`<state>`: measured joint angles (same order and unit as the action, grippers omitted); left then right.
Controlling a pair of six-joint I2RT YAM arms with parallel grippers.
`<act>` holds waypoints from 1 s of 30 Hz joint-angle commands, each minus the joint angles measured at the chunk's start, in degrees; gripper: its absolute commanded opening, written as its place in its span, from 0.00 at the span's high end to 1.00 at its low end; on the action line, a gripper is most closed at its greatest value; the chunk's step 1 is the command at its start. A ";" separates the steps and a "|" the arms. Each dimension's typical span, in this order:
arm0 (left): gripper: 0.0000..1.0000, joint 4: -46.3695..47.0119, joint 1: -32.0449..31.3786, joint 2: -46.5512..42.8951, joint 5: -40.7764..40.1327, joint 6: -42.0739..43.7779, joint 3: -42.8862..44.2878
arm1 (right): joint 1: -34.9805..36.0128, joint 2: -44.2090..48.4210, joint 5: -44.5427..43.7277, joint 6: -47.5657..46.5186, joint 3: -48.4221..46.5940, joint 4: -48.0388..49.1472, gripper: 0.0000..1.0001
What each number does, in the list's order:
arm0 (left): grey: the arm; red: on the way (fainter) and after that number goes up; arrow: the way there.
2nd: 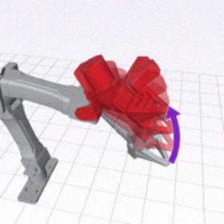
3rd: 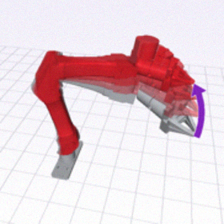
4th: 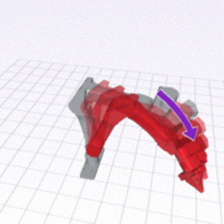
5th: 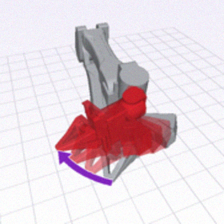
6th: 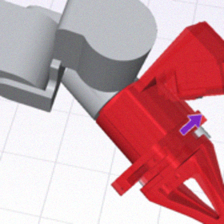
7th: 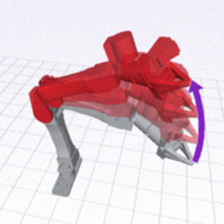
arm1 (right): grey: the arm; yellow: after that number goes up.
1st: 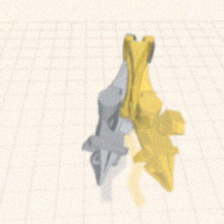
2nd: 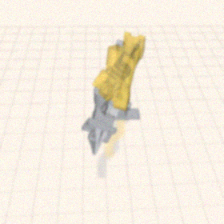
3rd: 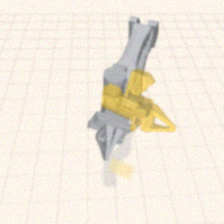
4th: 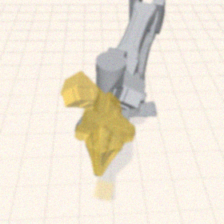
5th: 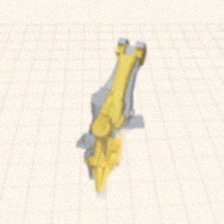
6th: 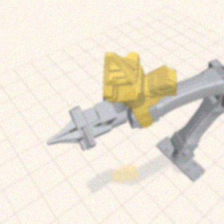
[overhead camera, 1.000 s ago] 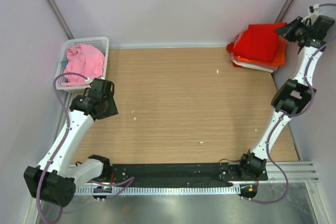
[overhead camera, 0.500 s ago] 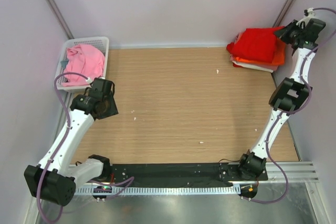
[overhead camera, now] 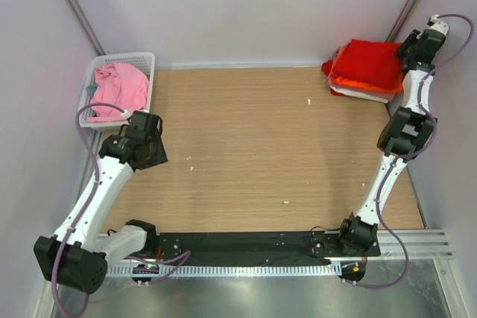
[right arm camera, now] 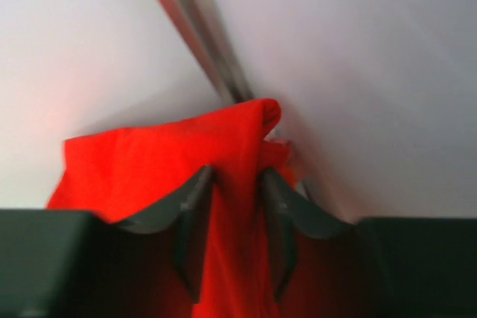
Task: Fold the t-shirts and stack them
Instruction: Neatly place the folded tshirt to the corner
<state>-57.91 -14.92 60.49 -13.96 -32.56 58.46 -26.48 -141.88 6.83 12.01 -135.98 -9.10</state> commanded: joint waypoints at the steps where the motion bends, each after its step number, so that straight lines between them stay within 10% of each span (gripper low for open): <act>1: 0.60 0.34 0.33 -1.42 -0.28 0.04 -0.01 | -7.89 -0.76 -20.09 7.42 1.86 -2.22 0.59; 6: 0.59 0.87 0.33 -3.27 -0.02 0.12 -0.10 | -8.15 2.83 -31.15 6.36 3.71 -4.69 0.29; 19: 0.59 1.31 1.47 -5.64 0.68 0.30 -0.36 | -8.50 25.15 -32.08 11.80 8.61 -8.83 0.00; 26: 0.59 1.49 3.58 -5.91 1.48 0.65 -0.45 | -7.19 33.24 -13.48 20.31 20.12 -2.78 0.00; 30: 0.59 1.48 3.49 -6.17 1.12 0.48 -0.36 | -5.52 30.11 8.20 26.20 22.35 6.55 0.32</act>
<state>-57.67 -11.75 55.57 -12.86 -32.53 58.24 -30.09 -109.54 0.12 31.05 -114.08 -13.34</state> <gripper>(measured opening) 0.413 0.742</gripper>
